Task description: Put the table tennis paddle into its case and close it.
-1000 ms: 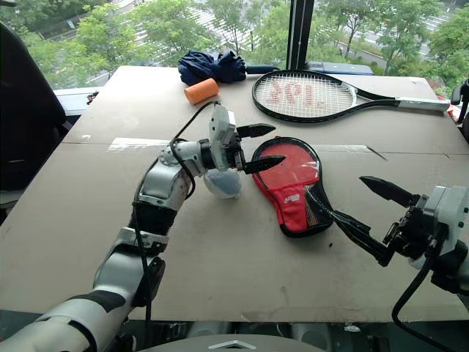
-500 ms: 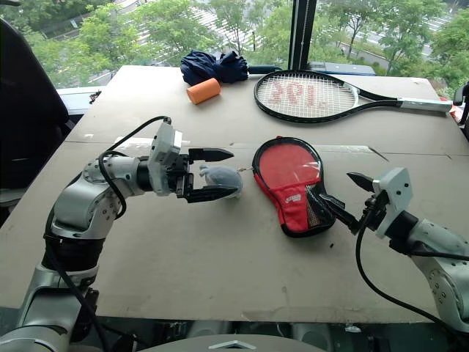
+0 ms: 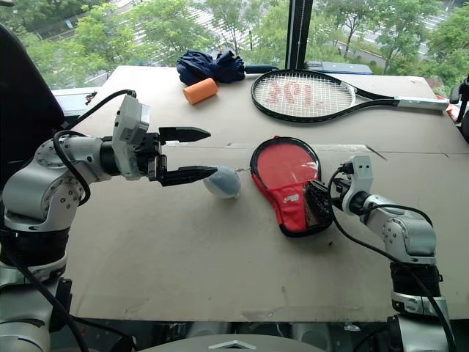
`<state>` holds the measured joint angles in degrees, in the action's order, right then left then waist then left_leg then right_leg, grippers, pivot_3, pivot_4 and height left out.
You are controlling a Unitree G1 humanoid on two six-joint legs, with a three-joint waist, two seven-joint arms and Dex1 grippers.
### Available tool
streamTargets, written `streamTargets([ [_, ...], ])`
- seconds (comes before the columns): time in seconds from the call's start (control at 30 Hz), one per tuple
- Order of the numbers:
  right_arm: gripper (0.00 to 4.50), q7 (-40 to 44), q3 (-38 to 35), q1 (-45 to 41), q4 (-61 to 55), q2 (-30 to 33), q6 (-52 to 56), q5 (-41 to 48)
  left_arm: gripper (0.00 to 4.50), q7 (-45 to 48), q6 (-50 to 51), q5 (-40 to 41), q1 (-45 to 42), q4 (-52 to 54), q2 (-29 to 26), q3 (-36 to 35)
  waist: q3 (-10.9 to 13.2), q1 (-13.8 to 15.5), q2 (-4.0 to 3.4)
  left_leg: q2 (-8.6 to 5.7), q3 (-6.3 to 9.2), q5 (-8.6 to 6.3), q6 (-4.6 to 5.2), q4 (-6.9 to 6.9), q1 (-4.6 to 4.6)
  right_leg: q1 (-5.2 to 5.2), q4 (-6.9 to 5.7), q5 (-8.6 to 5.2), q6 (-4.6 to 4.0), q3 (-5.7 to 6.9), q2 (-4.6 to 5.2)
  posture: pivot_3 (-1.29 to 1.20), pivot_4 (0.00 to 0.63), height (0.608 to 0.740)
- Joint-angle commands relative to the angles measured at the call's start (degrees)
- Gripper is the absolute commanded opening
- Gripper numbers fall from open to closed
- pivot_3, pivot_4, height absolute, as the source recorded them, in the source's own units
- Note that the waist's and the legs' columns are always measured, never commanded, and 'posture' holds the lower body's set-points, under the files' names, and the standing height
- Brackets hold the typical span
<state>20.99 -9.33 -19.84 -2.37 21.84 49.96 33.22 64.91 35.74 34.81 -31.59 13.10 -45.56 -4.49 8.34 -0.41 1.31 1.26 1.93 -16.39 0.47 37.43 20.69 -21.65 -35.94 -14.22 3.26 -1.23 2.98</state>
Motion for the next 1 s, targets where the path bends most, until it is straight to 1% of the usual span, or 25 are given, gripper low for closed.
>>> streamTargets([
  [0.03,3.62,0.2,0.6,-1.2,-0.7,-0.4,1.4,0.1,4.5,-1.0,-0.2,1.2,-1.0,2.7,-0.2,-1.2,0.0,-0.3,0.0,0.0,0.02,0.0,0.0,0.0,0.0,0.0,-0.01,0.0,0.0,0.01,0.0,0.0,0.15,0.74],
  [0.1,2.65,0.2,2.2,-1.1,-2.0,-0.5,2.9,-0.3,4.5,-1.6,0.0,1.3,-1.0,3.0,-0.1,-1.2,0.0,-0.4,-0.01,0.0,0.02,0.0,0.0,-0.02,0.0,-0.02,-0.01,0.0,0.01,0.02,-0.01,0.0,0.15,0.74],
  [0.2,1.25,-0.7,2.6,-0.9,-3.2,-1.1,4.6,-0.1,4.5,-2.0,-0.1,1.2,-0.7,3.4,-0.2,-1.0,0.0,-0.5,0.0,0.02,0.04,0.0,0.0,-0.05,-0.01,-0.02,-0.01,0.0,0.01,0.03,-0.02,0.0,0.15,0.74],
  [0.27,0.24,-0.4,2.8,-0.4,-4.6,-0.7,6.0,0.1,4.5,-2.1,0.0,1.3,-0.7,3.5,-0.2,-1.0,0.0,-0.5,-0.01,0.02,0.04,0.0,0.0,-0.05,-0.02,-0.02,-0.02,0.0,0.01,0.03,-0.03,0.0,0.15,0.74],
  [0.3,0.11,-0.7,3.0,0.1,-5.6,-0.3,7.2,0.1,4.5,-2.2,-0.1,1.3,-0.7,3.5,-0.2,-1.0,0.0,-0.5,-0.01,0.02,0.04,0.0,0.0,-0.05,-0.02,-0.02,-0.02,0.0,0.01,0.02,-0.03,0.0,0.15,0.74],
  [0.37,0.11,-1.1,2.7,1.1,-7.4,-0.1,9.3,0.5,4.5,-2.3,-0.1,1.2,-0.6,3.7,-0.2,-0.9,0.0,-0.4,0.0,0.02,0.04,0.0,0.0,-0.05,-0.02,-0.02,-0.02,0.0,0.01,0.02,-0.03,0.0,0.15,0.74],
  [0.47,0.11,-3.5,0.6,2.7,-10.6,-1.7,13.3,2.2,4.5,-2.4,-0.4,1.1,-0.2,3.9,-0.2,-0.9,0.0,-0.4,0.01,0.02,0.05,0.0,0.0,-0.05,0.0,-0.02,0.0,0.0,0.01,0.04,-0.02,0.0,0.15,0.74],
  [0.57,0.11,-7.3,-2.4,4.5,-14.6,-4.3,17.9,4.0,4.5,-2.4,-0.4,1.2,0.0,3.9,-0.4,-1.0,0.0,-0.4,0.03,0.02,0.07,0.0,0.0,-0.06,0.0,-0.02,0.0,0.0,0.01,0.04,-0.02,0.0,0.15,0.74],
  [0.63,0.11,-11.0,-5.7,5.6,-17.6,-7.1,21.9,5.3,4.5,-2.3,-0.3,1.3,0.2,3.9,-0.6,-1.2,0.0,-0.4,0.03,0.02,0.07,0.0,0.0,-0.06,0.0,-0.02,0.0,0.0,0.01,0.05,-0.02,0.0,0.15,0.74],
  [0.7,0.11,-16.8,-10.4,6.7,-21.6,-11.5,26.6,5.1,4.5,-2.2,-0.4,1.3,0.3,3.9,-0.7,-1.2,0.0,-0.4,0.02,0.02,0.08,0.0,0.0,-0.06,0.0,-0.02,-0.01,0.0,0.01,0.05,-0.02,0.0,0.15,0.74],
  [0.8,0.11,-22.6,-15.0,8.4,-28.8,-17.3,31.5,4.8,4.5,-1.8,-0.4,1.3,0.1,3.5,-0.7,-0.9,0.0,-0.2,-0.01,0.03,0.15,0.0,0.0,-0.08,0.02,-0.03,-0.01,0.0,0.01,0.11,-0.02,0.0,0.15,0.74],
  [0.87,0.11,-25.7,-16.7,9.3,-33.7,-20.9,34.0,4.0,4.5,-1.4,-0.5,1.3,-0.1,3.2,-0.6,-0.6,0.0,-0.1,-0.01,0.02,0.14,0.0,0.0,-0.09,0.03,-0.04,0.0,-0.01,0.0,0.12,-0.01,0.0,0.15,0.74],
  [1.0,0.11,-30.0,-19.2,11.1,-42.7,-31.2,39.8,3.1,4.5,-0.4,-1.2,0.6,-1.0,1.9,0.0,0.5,0.0,-0.2,-0.09,0.02,0.17,0.0,0.0,-0.11,0.04,-0.08,0.02,-0.01,0.01,0.08,0.0,0.0,0.15,0.74],
])
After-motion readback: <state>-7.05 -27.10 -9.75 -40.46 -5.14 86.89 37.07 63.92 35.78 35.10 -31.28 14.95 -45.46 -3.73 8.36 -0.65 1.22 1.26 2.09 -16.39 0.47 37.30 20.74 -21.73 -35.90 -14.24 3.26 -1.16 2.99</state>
